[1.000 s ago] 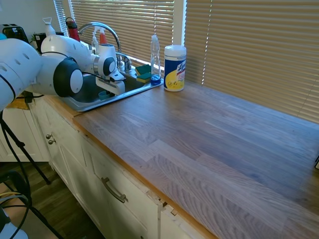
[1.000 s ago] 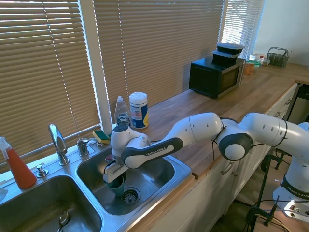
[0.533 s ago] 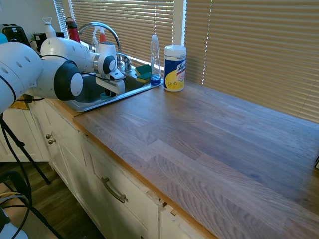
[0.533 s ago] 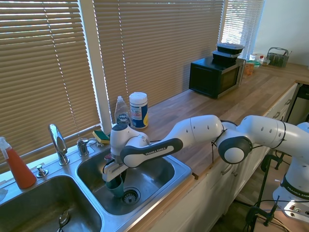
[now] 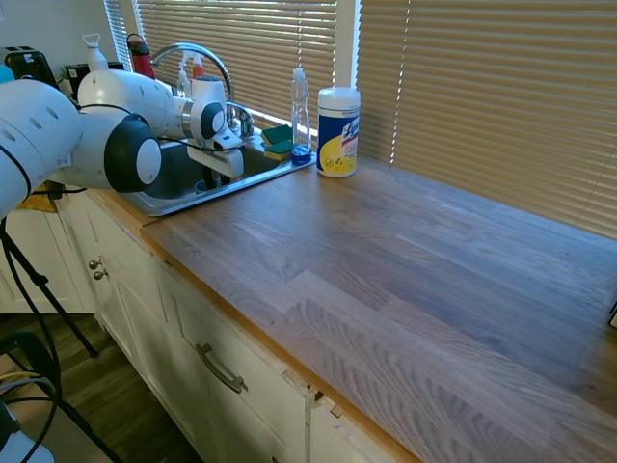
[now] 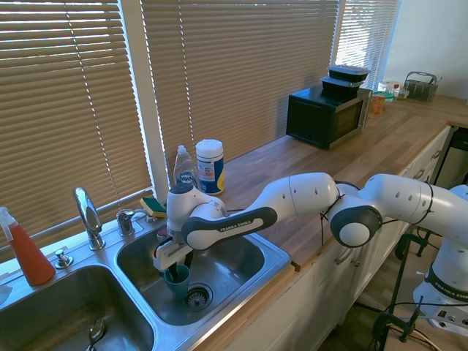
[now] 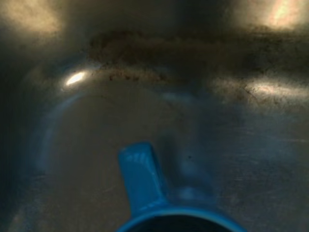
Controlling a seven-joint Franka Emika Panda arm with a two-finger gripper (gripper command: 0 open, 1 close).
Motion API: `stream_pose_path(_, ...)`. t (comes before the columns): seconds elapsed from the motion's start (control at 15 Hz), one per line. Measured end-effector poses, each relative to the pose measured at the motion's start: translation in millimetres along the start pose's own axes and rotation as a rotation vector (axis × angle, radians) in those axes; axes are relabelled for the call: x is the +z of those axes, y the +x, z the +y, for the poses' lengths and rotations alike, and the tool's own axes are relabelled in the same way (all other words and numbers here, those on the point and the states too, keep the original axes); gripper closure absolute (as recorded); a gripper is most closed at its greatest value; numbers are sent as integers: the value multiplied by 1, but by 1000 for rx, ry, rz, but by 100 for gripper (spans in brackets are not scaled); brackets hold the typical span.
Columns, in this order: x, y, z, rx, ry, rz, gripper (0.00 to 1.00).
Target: Put the mug in the sink
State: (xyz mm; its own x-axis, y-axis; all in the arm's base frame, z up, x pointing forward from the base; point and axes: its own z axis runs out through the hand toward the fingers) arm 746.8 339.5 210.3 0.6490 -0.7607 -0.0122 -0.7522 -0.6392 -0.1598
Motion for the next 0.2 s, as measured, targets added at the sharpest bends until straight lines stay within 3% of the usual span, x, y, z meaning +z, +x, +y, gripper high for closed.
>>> stream_pose_path(0.2,-22,-1,-7,23,21,22,0)
